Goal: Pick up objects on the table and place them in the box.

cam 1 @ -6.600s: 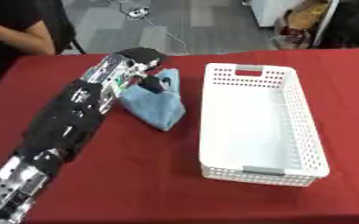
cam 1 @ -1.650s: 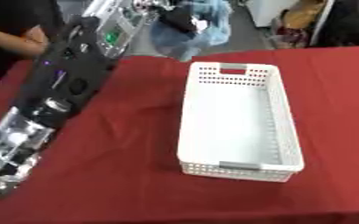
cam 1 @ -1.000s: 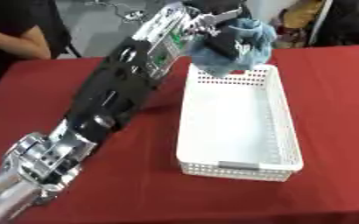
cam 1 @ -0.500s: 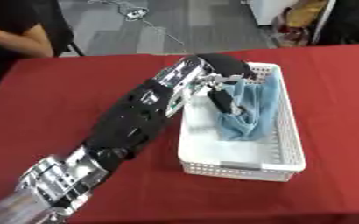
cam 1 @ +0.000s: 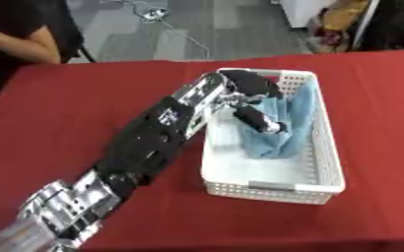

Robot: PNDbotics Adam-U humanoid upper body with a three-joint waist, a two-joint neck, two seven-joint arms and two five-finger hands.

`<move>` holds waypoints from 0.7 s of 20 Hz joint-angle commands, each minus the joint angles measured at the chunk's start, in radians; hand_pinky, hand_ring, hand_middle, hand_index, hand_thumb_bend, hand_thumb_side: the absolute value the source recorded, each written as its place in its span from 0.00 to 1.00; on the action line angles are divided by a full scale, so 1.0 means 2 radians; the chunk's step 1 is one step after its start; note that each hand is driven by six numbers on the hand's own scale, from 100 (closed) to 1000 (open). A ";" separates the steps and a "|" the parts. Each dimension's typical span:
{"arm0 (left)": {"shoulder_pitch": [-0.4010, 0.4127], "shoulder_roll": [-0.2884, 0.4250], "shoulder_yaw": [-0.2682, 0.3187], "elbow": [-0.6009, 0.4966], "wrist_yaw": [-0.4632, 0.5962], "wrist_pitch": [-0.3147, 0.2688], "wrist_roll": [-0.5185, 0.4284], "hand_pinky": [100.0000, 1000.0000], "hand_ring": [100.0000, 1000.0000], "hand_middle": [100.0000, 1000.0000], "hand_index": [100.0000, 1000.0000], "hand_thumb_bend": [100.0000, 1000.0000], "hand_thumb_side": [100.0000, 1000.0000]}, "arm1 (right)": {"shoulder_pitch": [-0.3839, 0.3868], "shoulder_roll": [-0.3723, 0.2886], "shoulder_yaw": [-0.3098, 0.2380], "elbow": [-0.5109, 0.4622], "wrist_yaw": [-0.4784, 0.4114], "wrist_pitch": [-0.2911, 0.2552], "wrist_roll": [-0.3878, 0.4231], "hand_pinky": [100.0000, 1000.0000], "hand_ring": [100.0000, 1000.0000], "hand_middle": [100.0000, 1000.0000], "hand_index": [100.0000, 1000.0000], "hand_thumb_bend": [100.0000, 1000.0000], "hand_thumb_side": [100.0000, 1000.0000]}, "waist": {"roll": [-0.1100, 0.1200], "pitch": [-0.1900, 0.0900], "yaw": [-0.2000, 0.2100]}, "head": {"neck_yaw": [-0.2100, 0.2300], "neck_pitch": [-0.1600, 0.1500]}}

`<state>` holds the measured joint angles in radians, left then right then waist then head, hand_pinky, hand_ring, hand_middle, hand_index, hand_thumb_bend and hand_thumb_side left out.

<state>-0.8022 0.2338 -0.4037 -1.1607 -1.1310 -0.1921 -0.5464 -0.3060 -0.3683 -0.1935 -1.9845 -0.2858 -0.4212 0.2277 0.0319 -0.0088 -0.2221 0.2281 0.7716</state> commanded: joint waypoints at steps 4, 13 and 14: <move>-0.007 0.002 0.003 -0.011 -0.001 0.003 0.003 0.92 0.95 0.99 1.00 0.54 1.00 | -0.006 -0.006 -0.002 -0.008 0.001 -0.001 -0.001 0.82 0.86 0.82 0.94 0.00 1.00 | -0.003 -0.004 0.001 | -0.002 -0.001; -0.010 0.007 0.034 -0.060 0.057 0.051 0.228 0.79 0.88 0.98 1.00 0.00 0.53 | -0.005 -0.006 -0.003 -0.008 0.002 -0.002 -0.003 0.82 0.86 0.82 0.94 0.00 1.00 | -0.004 -0.004 0.003 | -0.002 -0.001; -0.010 0.008 0.033 -0.065 0.067 0.057 0.264 0.79 0.88 0.98 1.00 0.00 0.53 | -0.005 -0.007 -0.003 -0.008 0.002 -0.002 -0.003 0.82 0.86 0.82 0.94 0.00 1.00 | -0.004 -0.004 0.003 | -0.002 -0.001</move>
<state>-0.8017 0.2353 -0.3544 -1.2568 -1.0245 -0.0957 -0.1089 -0.3059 -0.3683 -0.1938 -1.9845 -0.2843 -0.4250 0.2237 0.0304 -0.0088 -0.2170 0.2275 0.7716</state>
